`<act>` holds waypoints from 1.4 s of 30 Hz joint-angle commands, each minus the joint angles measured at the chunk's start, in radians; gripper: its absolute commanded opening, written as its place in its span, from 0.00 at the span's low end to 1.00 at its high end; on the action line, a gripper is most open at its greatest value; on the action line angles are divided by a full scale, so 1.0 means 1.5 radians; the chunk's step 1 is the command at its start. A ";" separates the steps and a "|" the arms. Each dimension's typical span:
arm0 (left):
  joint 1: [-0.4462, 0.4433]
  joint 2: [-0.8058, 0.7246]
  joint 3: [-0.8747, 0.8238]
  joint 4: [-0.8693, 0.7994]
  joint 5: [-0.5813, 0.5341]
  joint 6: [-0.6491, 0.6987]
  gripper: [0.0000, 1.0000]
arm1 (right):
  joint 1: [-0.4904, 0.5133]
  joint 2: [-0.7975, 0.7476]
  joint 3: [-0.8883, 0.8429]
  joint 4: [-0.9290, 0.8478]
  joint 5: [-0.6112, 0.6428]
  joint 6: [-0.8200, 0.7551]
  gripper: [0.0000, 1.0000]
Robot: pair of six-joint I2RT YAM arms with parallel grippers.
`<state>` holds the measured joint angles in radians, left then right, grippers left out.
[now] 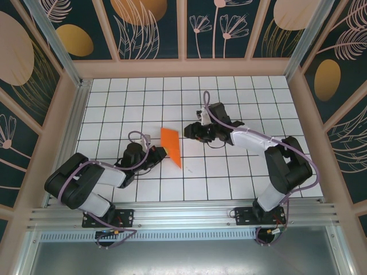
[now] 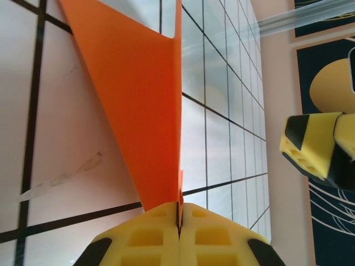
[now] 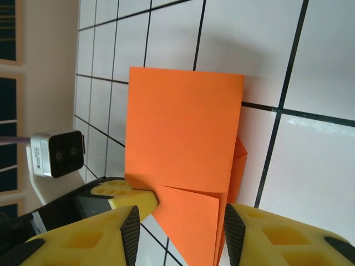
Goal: Fold a paper plane with a square sheet of paper (pick it up from the middle)
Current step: Place the paper at the center of the table, then fold the wing for the fifth time at the center of the table.
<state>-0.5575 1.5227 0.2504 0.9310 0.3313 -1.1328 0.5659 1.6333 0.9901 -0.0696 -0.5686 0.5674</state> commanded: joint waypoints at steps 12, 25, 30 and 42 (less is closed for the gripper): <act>-0.003 0.009 0.014 -0.109 -0.046 0.043 0.01 | 0.114 0.131 0.062 -0.042 0.055 -0.038 0.15; -0.002 0.006 0.036 -0.134 -0.038 0.052 0.02 | 0.117 0.192 0.085 -0.055 0.063 -0.043 0.11; -0.003 0.006 0.040 -0.120 -0.028 0.045 0.14 | 0.116 0.208 0.080 -0.058 0.079 -0.035 0.10; -0.003 0.025 0.039 -0.018 0.017 -0.003 0.24 | 0.117 0.222 0.064 -0.056 0.087 -0.006 0.10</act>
<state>-0.5575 1.5532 0.2939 0.8318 0.3294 -1.1122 0.7387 1.9366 1.0931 -0.1314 -0.4679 0.5407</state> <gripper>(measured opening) 0.240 0.098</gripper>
